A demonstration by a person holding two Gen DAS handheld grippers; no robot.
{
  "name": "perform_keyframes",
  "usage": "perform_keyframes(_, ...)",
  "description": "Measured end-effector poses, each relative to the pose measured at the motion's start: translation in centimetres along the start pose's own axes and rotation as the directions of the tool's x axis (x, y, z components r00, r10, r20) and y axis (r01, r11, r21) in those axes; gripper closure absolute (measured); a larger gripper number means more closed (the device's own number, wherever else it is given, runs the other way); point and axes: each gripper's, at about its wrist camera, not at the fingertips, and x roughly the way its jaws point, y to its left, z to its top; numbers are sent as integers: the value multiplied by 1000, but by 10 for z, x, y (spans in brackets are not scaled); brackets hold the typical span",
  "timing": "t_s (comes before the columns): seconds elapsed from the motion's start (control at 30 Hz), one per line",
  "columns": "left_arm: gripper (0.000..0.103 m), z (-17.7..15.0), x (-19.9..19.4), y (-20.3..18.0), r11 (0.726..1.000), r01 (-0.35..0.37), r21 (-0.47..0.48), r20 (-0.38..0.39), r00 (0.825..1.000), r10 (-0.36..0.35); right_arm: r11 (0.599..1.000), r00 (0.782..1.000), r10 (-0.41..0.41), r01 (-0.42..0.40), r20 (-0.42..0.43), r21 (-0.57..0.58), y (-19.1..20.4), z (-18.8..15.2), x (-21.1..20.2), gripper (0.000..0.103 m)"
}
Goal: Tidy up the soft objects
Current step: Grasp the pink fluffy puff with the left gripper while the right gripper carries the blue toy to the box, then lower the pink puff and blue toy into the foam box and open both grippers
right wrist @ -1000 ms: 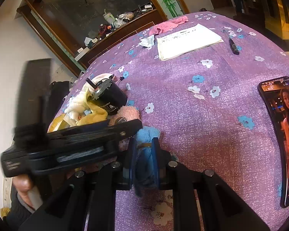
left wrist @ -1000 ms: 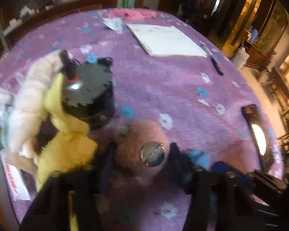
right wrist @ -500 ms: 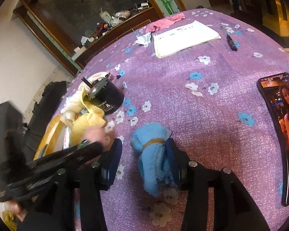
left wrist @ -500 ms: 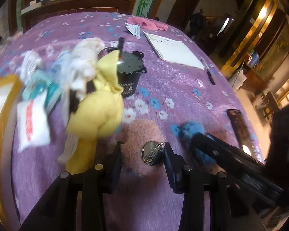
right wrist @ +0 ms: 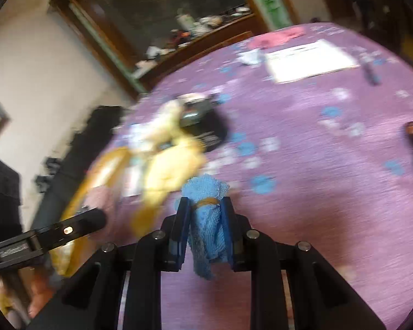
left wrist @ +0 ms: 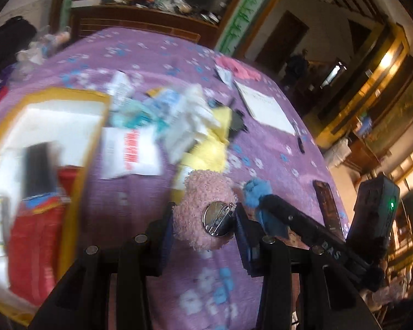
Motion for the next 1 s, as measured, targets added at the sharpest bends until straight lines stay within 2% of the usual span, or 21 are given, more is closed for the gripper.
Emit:
perform_keyframes(0.2, 60, 6, -39, 49, 994, -57, -96, 79, 995, 64, 986, 989, 146, -148, -37, -81, 63, 0, 18, 81)
perform_keyframes(0.4, 59, 15, -63, 87, 982, -84, -171, 129, 986, 107, 962, 965, 232, -246, -123, -119, 114, 5, 44, 81)
perform_keyframes(0.63, 59, 30, -85, 117, 973, -144, -182, 198, 964, 179, 948, 954, 247, -275, -171, -160, 159, 8, 73, 81)
perform_keyframes(0.9, 59, 42, -79, 147, 959, -185, -213, 184, 957, 226, 942, 950, 249, -283, -188, -182, 183, 15, 92, 80)
perform_keyframes(1.0, 59, 48, -74, 160, 957, -174, -234, 170, 961, 217, 941, 950, 242, -279, -196, -193, 187, 16, 97, 80)
